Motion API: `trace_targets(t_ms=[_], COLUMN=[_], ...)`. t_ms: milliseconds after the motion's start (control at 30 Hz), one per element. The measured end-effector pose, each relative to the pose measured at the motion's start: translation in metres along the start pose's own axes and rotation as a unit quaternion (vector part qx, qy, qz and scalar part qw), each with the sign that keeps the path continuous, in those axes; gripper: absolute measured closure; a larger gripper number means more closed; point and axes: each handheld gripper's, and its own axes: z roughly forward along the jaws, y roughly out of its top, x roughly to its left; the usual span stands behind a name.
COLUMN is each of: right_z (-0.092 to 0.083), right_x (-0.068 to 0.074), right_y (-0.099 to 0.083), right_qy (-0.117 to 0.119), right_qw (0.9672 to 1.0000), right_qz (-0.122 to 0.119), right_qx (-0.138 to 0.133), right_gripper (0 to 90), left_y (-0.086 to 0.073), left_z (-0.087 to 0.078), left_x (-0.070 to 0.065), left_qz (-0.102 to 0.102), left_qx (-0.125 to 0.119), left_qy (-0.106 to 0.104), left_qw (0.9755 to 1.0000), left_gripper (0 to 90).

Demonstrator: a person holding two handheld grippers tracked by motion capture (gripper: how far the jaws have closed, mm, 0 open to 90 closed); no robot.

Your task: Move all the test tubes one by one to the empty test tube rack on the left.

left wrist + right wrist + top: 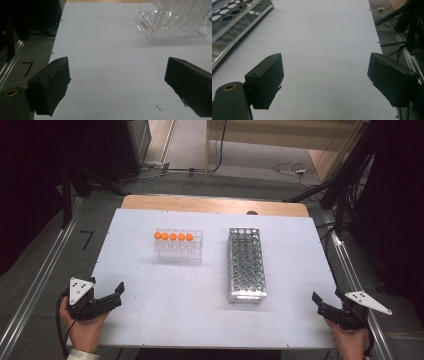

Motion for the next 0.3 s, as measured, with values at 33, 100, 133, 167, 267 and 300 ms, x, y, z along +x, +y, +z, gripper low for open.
trace_targets(t_ms=[33,100,133,167,267,300], right_z=[0.0004,0.0018,0.0028,0.0039,0.0067,0.0073], right_x=[-0.0016,-0.0036,-0.0041,-0.0047,-0.0077,-0.0086], right_y=[-0.0012,-0.0035,-0.0046,-0.0056,-0.0086,-0.0091], right_qy=[-0.002,-0.004,-0.009,-0.014,-0.015,-0.018], right_qw=[1.0,1.0,0.9999,0.9998,0.9997,0.9996], right_qz=[0.0,0.003,0.001,-0.002,0.003,0.005], right_qx=[0.0,0.005,0.008,0.012,0.021,0.021], right_gripper=[12.1,12.1,12.1,12.1,12.1,12.1], left_y=[-0.0003,-0.0012,-0.0017,-0.0023,-0.0036,-0.0037], left_z=[0.0008,0.0026,0.0034,0.0045,0.007,0.0075], left_x=[0.0009,0.0019,0.0024,0.0024,0.0026,0.0023], left_qz=[0.001,0.0,0.001,-0.001,-0.002,0.0], left_qx=[0.003,0.007,0.01,0.012,0.024,0.025], left_qy=[0.002,0.003,0.004,0.004,0.006,0.008], left_qw=[1.0,1.0,0.9999,0.9999,0.9997,0.9997], left_gripper=[6.5,6.5,6.5,6.5,6.5,6.5])
